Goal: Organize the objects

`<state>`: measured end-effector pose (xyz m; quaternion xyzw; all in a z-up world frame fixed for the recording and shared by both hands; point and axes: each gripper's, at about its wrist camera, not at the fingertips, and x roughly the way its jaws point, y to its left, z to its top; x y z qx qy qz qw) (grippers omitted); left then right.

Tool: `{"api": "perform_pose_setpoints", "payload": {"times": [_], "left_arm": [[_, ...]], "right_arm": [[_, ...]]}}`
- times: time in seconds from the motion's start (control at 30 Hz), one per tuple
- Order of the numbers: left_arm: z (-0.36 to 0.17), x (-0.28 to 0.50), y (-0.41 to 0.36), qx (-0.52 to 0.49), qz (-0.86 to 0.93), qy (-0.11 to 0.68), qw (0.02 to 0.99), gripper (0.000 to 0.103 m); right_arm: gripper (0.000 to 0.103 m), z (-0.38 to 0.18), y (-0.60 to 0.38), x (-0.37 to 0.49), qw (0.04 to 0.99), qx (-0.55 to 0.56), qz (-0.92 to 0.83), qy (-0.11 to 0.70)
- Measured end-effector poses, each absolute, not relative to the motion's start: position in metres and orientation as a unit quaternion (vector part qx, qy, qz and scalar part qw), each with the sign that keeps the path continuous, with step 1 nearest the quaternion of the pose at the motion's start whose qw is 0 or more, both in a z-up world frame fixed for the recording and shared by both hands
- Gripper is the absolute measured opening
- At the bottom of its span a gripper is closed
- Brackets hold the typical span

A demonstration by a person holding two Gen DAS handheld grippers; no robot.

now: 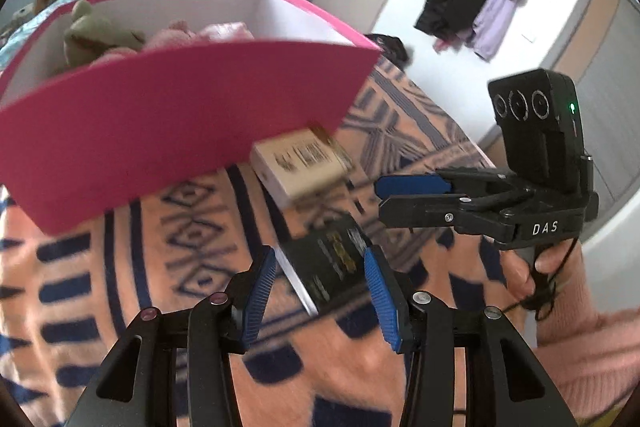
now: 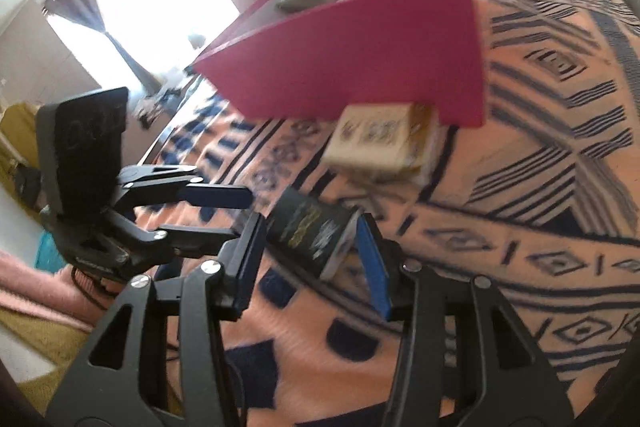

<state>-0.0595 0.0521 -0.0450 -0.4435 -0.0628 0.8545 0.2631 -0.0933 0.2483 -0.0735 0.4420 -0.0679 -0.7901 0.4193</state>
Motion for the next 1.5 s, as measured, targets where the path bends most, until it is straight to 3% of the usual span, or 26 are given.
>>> {"api": "perform_pose_setpoints", "payload": {"times": [0.27, 0.57, 0.9, 0.97, 1.5], "left_arm": [[-0.053, -0.091, 0.062, -0.46, 0.86, -0.05, 0.215, 0.049], [-0.06, -0.101, 0.065, -0.469, 0.852, -0.066, 0.223, 0.049], [-0.067, -0.108, 0.06, -0.477, 0.847, -0.084, 0.219, 0.041], [-0.069, -0.109, 0.06, -0.479, 0.846, -0.085, 0.218, 0.036], [-0.068, -0.116, 0.066, -0.475, 0.849, -0.086, 0.212, 0.035]], "right_arm": [[0.049, -0.078, 0.259, -0.125, 0.379, 0.441, -0.808, -0.1], [0.049, -0.084, 0.254, -0.14, 0.372, 0.448, -0.806, -0.106], [0.049, -0.089, 0.244, -0.148, 0.38, 0.455, -0.799, -0.105], [0.049, -0.09, 0.242, -0.148, 0.38, 0.456, -0.798, -0.103], [0.047, -0.093, 0.244, -0.142, 0.38, 0.459, -0.795, -0.111]]}}
